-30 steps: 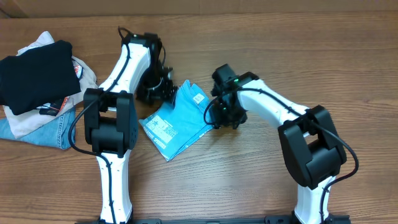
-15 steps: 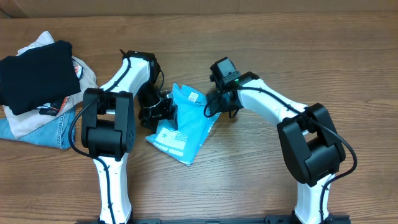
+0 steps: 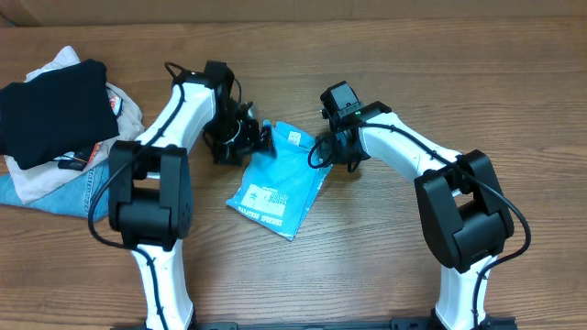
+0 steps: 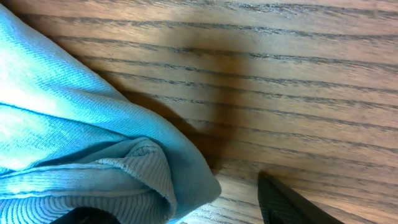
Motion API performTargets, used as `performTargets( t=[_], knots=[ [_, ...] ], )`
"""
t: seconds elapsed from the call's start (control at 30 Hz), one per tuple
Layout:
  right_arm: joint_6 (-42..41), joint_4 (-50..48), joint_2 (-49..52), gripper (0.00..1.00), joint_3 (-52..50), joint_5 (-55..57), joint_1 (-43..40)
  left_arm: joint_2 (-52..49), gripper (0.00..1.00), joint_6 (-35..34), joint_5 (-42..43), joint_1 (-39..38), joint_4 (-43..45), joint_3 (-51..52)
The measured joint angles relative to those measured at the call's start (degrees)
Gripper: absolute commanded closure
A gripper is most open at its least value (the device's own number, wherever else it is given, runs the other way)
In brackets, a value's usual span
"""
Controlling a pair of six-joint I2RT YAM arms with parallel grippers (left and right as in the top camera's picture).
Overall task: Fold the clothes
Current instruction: 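Carry the folded shirt with the left gripper to the clothes pile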
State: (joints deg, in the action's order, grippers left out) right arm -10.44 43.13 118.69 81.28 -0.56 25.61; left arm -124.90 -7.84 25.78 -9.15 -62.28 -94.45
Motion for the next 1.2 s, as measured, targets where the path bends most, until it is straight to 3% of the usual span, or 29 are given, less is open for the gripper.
performTargets(
  t=[0.37, 0.67, 0.73, 0.8, 0.9, 0.93, 1.2],
  knots=[
    [0.00, 1.07, 0.00, 0.33, 0.04, 0.59, 0.00, 0.98, 0.05, 4.28, -0.63, -0.04, 9.49, 0.04],
    [0.02, 1.77, 0.00, 0.34, 0.11, 0.79, 0.00, -2.75, 0.13, 11.91, 8.00, -0.92, 9.90, -0.07],
    [0.02, 2.10, 0.00, 0.38, 0.15, 0.81, 0.00, -3.10, 0.19, 13.53, 9.62, -1.66, 9.73, -0.07],
    [0.13, 3.10, 0.00, 0.45, 0.20, 0.96, -0.02, -3.52, 0.37, 15.30, 10.69, -2.82, 9.42, -0.07],
    [-0.59, 4.55, -0.04, 0.45, 0.26, 1.11, -0.04, -4.26, 0.88, 18.53, 10.91, -4.87, 8.96, -0.02],
    [-1.07, 4.94, -0.20, 0.45, 0.26, 1.44, -0.09, -4.59, 0.95, 19.45, 10.84, -5.64, 8.87, -0.02],
    [-2.56, 9.25, -9.38, 0.40, -0.33, 6.01, -4.28, -4.42, 0.96, 19.91, 6.54, -5.81, 5.27, -0.87]
  ],
)
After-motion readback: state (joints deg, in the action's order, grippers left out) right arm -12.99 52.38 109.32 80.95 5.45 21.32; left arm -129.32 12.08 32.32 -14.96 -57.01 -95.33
